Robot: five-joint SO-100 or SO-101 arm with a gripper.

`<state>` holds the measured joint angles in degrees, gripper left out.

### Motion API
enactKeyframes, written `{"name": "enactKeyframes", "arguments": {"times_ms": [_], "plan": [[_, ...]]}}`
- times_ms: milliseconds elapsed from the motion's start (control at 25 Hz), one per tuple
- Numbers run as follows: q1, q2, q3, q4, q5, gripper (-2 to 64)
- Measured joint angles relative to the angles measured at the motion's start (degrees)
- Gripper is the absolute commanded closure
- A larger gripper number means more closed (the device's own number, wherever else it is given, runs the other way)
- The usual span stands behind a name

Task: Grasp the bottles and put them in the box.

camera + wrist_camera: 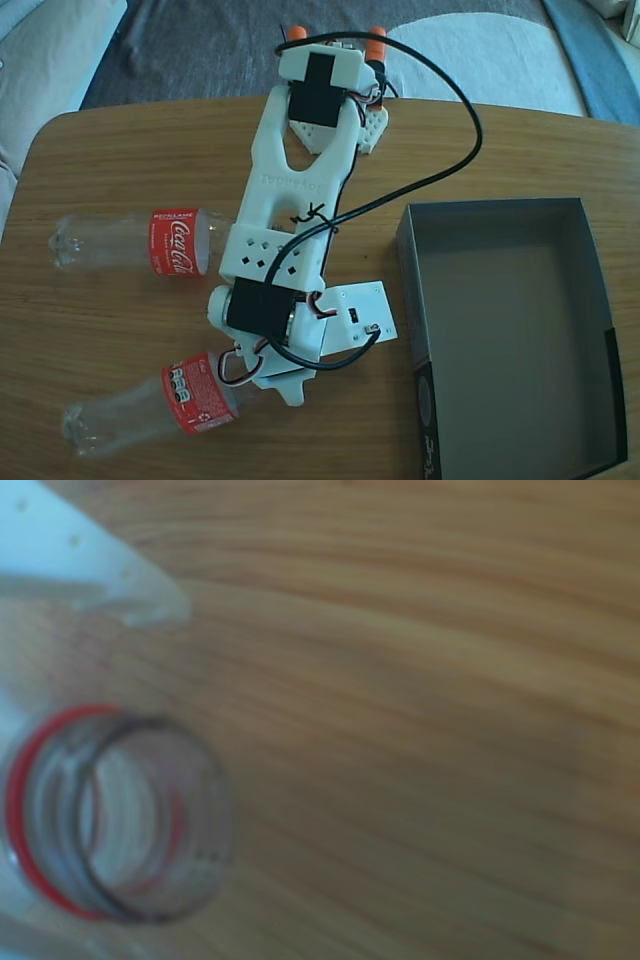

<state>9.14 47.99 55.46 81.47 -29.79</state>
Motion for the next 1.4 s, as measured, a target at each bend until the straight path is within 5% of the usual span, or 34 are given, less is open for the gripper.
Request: {"name": "enactKeyframes", "arguments": {"times_ms": [200,400,720,1080,1400], "plan": [[0.97,-0.09,0.00,0.00,0.00,19.9],[1.41,-0.09,0.00,0.00,0.00,33.7],[1.67,-0.09,0.00,0.00,0.00,47.1],[0.79,-0.09,0.00,0.00,0.35,48.4],[0.79,-0.09,0.00,0.00,0.35,61.8]]}}
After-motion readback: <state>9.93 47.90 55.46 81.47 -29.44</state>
